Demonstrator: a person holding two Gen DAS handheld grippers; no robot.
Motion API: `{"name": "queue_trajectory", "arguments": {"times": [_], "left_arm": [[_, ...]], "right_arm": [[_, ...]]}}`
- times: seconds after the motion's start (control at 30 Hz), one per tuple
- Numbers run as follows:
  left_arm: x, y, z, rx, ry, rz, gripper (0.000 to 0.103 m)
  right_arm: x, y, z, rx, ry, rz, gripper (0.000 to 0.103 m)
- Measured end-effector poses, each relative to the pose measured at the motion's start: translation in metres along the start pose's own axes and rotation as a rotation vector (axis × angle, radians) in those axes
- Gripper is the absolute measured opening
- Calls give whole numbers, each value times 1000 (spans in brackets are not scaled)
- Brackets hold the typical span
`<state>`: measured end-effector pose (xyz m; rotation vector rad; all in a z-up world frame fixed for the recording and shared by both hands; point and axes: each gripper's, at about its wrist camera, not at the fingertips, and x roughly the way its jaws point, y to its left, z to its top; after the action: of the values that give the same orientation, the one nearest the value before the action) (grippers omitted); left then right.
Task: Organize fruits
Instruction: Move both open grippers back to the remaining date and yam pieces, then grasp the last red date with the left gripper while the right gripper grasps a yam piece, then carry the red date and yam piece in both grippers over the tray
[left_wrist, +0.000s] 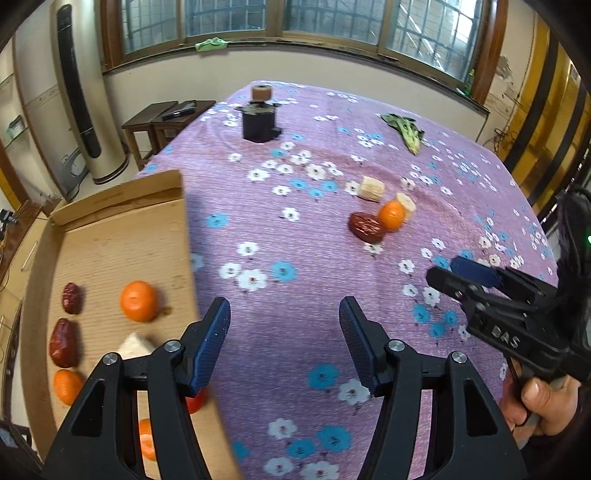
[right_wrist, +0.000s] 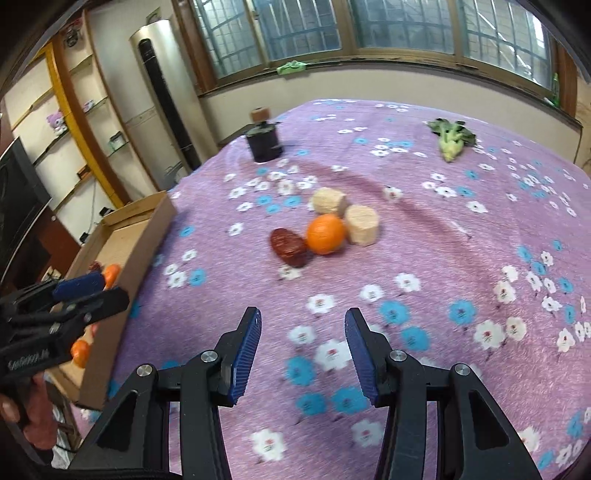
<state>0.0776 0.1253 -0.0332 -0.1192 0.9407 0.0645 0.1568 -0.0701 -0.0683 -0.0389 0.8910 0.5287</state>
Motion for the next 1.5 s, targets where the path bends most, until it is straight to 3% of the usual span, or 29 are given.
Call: {"name": "queue_trajectory", "arguments": {"times": [0.47, 0.63, 0.97, 1.03, 1.1, 1.27, 1.5], "left_arm": [[44, -37, 21, 43, 59, -78, 60], [70, -53, 37, 64, 80, -82, 60], [114, -63, 57, 74, 115, -112, 60], [116, -67, 57, 93, 90, -111, 58], [117, -70, 58, 113, 71, -109, 43], [112, -71, 55, 104, 70, -145, 44], [75, -59, 42, 63, 26, -160, 44]], "right_arm": [[36, -35, 28, 21, 15, -48, 48], [51, -44, 43, -26, 9, -52, 48], [70, -52, 65, -56, 7, 15, 43], [71, -54, 64, -51, 5, 44, 43], [71, -53, 63, -62, 0, 59, 43], [72, -49, 65, -79, -12, 86, 38], [74, -48, 65, -80, -27, 101, 38]]}}
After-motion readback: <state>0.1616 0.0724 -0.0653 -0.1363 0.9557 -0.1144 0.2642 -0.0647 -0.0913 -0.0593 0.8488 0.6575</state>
